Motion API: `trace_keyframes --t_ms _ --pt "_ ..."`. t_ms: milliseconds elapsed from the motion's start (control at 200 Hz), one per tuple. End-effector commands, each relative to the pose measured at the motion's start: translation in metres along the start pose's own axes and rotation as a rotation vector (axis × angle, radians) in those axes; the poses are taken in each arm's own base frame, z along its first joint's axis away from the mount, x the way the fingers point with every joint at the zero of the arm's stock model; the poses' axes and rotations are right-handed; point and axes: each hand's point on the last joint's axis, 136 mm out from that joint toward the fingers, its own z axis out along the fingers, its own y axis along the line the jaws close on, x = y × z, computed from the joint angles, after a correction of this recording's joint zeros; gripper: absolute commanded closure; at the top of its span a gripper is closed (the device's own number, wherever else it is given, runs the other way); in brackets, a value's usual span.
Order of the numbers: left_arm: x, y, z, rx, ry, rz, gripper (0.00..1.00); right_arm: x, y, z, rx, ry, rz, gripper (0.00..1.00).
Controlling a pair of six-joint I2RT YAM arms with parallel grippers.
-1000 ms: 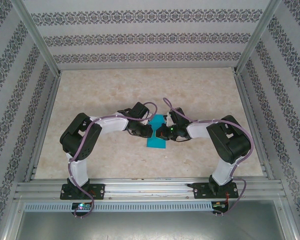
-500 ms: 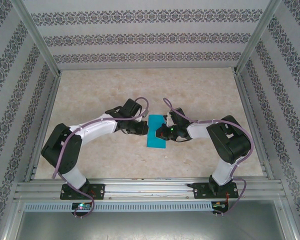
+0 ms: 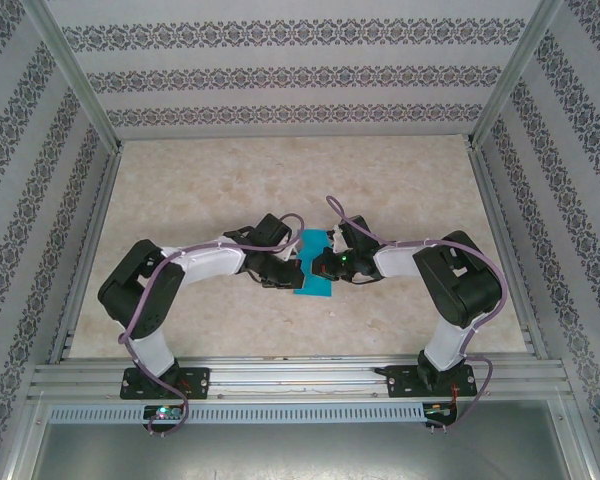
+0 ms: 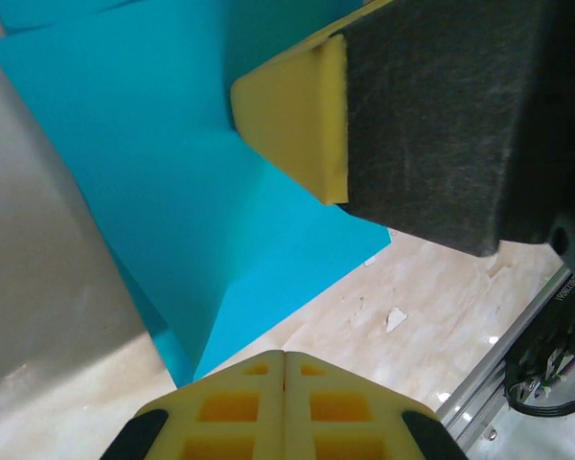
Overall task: Fold a paper plane with a square sheet of paper (fold left side to right side)
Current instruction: Fold the triangle a second time at the center of the table.
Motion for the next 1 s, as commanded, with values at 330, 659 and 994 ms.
trace_keyframes --t_ms 330,659,994 --pt "-0.008 0.002 0.012 -0.005 -0.02 0.003 0.96 0.02 -0.024 0.004 0.085 0.049 0.027 1.0" --pt "-0.008 0.017 0.016 -0.061 -0.02 -0.02 0.97 0.021 -0.025 0.003 0.088 0.052 0.026 1.0" --pt "-0.007 0.027 0.016 -0.089 -0.019 -0.033 0.97 0.021 -0.026 0.004 0.094 0.056 0.025 1.0"
